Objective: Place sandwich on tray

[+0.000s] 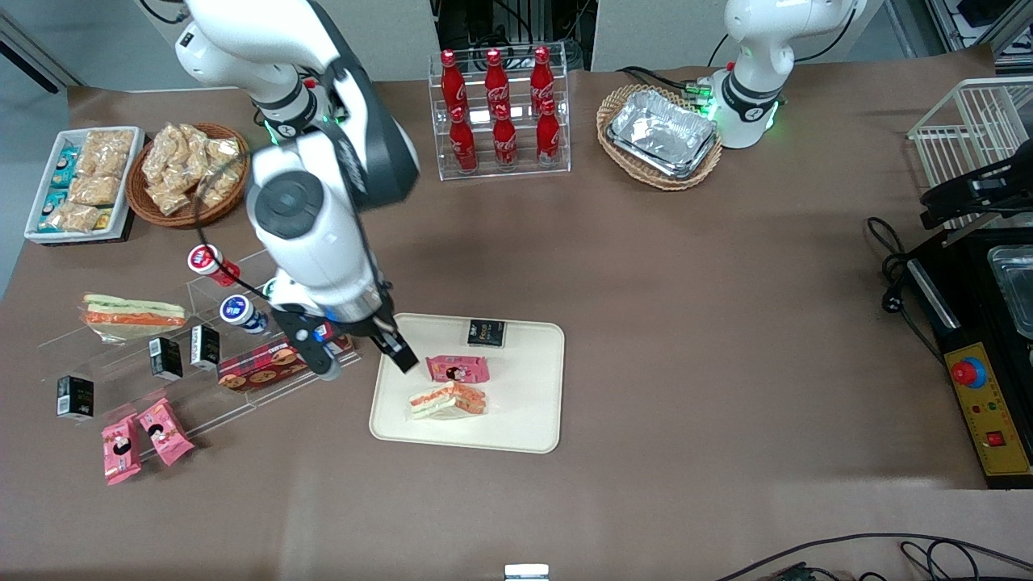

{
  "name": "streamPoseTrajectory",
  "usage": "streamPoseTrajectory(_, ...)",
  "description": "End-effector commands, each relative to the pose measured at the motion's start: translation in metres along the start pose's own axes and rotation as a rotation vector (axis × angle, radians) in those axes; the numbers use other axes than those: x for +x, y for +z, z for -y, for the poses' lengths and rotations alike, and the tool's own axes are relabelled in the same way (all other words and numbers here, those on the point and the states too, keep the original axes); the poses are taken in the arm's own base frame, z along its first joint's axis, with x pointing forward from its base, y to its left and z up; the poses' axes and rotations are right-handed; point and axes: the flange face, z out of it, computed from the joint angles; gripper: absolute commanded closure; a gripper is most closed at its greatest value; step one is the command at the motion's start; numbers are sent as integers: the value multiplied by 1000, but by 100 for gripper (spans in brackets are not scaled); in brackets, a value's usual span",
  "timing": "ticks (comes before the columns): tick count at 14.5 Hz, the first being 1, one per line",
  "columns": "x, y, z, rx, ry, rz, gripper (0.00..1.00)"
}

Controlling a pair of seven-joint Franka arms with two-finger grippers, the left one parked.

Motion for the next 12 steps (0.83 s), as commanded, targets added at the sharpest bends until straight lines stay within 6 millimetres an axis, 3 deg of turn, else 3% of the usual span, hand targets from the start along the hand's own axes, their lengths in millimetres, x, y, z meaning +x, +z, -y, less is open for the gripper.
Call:
streamPoseTrajectory(1,34,-66,-42,-43,-181,6,0)
streamPoseTrajectory(3,60,-89,-69,-75,-280,16,0)
streamPoseTrajectory(5,79,-97,-90,-99,-282,73,0)
streamPoseTrajectory(12,130,-138,-152,-123,-383,94,0)
